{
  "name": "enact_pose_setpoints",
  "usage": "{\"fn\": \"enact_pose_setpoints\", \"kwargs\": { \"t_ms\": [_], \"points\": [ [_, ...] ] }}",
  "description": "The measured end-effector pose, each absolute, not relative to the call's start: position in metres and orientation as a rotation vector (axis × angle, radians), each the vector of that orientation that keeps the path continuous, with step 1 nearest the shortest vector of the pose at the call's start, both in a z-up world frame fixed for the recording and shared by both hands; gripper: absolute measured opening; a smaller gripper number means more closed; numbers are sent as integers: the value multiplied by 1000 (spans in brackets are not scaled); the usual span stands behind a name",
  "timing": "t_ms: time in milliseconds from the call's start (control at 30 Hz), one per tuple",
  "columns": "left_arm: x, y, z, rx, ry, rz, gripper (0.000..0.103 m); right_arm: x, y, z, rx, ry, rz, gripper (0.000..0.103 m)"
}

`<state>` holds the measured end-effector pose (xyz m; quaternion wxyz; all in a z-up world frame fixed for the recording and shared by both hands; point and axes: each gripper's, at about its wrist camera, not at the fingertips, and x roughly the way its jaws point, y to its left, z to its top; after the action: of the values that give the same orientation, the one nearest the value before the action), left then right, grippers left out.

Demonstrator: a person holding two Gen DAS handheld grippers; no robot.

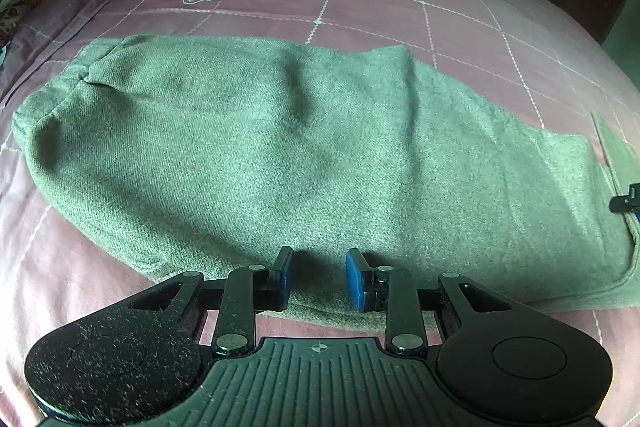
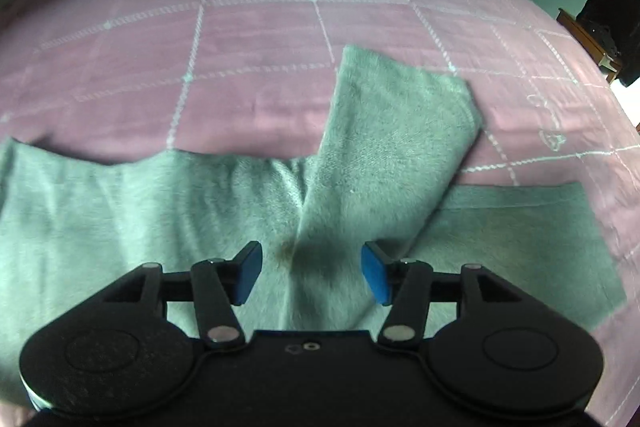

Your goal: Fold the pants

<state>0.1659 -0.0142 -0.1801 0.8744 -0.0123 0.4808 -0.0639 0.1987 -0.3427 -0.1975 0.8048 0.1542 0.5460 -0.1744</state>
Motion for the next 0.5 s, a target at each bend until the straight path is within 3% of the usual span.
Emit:
{"fn": "enact_pose_setpoints", "kwargs": {
  "t_ms": [33, 67, 300, 500],
  "points": [
    [166, -14, -180, -26, 1006, -134, 29, 200, -343, -203, 320, 1176, -379, 28],
    [167, -14, -180, -25, 1008, -135, 29, 198, -344, -205, 324, 1167, -395, 4],
    [165, -19, -182, 18, 998, -146, 30, 114, -392, -163, 584, 990, -371, 4],
    [163, -20, -182, 33, 998, -142, 31, 52, -396, -206, 733, 1079, -382, 4]
  ]
}}
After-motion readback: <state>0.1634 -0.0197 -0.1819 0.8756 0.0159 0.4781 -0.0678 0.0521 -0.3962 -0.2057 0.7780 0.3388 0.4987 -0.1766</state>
